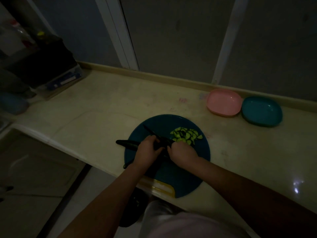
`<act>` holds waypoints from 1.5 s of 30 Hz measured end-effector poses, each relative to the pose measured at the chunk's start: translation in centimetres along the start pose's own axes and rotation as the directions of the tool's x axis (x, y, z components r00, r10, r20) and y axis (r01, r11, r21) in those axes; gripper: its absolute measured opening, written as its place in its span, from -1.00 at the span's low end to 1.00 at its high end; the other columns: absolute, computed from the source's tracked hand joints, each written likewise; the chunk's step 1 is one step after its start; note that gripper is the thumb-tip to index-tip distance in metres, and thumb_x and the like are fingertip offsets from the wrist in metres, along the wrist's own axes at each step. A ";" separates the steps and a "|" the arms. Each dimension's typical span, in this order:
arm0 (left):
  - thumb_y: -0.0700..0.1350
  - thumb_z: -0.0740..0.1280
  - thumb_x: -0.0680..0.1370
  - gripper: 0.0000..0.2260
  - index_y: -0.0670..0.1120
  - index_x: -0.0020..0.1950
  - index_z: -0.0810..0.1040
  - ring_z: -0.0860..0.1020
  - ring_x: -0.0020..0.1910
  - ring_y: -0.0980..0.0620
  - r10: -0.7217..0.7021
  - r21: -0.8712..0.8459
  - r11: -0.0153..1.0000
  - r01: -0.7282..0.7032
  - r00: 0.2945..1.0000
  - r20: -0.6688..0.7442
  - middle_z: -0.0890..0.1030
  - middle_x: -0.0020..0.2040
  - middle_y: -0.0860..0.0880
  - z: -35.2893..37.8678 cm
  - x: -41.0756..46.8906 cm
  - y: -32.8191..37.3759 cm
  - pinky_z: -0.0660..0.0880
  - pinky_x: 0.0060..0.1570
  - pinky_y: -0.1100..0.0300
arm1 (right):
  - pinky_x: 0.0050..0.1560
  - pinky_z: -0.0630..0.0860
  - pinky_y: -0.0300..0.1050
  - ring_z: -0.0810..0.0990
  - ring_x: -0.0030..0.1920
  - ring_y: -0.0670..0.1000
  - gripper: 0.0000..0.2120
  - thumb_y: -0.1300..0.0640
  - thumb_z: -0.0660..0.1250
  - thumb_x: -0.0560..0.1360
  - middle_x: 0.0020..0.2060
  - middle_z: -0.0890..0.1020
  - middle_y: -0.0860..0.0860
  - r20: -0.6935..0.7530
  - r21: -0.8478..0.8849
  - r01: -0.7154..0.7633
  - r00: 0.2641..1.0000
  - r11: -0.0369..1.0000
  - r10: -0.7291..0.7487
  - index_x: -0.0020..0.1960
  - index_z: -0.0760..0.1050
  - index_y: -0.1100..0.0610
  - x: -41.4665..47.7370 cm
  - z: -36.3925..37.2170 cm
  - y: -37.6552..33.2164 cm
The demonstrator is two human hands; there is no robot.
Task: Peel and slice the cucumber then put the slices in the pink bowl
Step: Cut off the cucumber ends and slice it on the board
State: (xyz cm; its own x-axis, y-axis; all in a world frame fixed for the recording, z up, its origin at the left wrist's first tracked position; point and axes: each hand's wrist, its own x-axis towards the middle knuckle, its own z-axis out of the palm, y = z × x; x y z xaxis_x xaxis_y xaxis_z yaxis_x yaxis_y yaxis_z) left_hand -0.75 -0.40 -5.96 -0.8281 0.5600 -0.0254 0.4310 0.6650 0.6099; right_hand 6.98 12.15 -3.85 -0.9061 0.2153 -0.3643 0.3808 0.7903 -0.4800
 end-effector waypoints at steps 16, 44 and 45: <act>-0.10 0.52 0.35 -0.81 -0.05 -0.16 0.54 0.52 -0.12 0.15 0.057 -0.054 0.998 -0.043 0.955 0.293 0.57 -0.15 0.08 -2.5 -0.5 -0.1 0.38 -0.20 0.43 | -0.50 0.34 -0.22 0.41 -0.45 -0.01 -0.59 -0.02 0.10 0.61 -0.41 0.48 0.10 0.033 0.261 -0.050 0.999 0.964 0.043 -0.21 0.46 0.26 -1.2 -3.8 4.0; -0.14 0.38 0.50 -0.75 -0.16 0.15 0.55 0.52 0.01 -0.03 -0.006 0.016 1.000 0.006 1.000 -0.030 0.54 0.05 -0.11 0.8 -0.8 1.1 0.29 -0.14 0.35 | -0.33 0.43 -0.11 0.51 -0.34 0.06 -0.59 0.00 0.12 0.60 -0.35 0.53 0.12 -0.024 0.079 -0.029 0.999 0.996 0.031 -0.31 0.43 0.22 -1.8 -0.7 5.1; -0.14 0.38 0.50 -0.76 -0.17 0.14 0.55 0.52 0.00 -0.03 -0.010 0.009 1.000 0.011 0.999 -0.038 0.54 0.03 -0.11 1.0 -0.8 1.2 0.30 -0.13 0.33 | -0.35 0.39 -0.13 0.48 -0.37 0.04 -0.59 0.01 0.12 0.60 -0.40 0.48 0.08 -0.024 0.073 -0.028 0.999 0.997 0.030 -0.36 0.37 0.18 -2.0 -0.7 4.8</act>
State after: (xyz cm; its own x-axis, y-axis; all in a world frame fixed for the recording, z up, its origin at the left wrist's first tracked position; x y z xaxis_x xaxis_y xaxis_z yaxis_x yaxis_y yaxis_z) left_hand 0.83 0.44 -6.00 -0.8455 0.5340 -0.0021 0.4253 0.6757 0.6022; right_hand 10.50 15.94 -4.91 -0.8985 0.2522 -0.3593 0.4184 0.7399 -0.5268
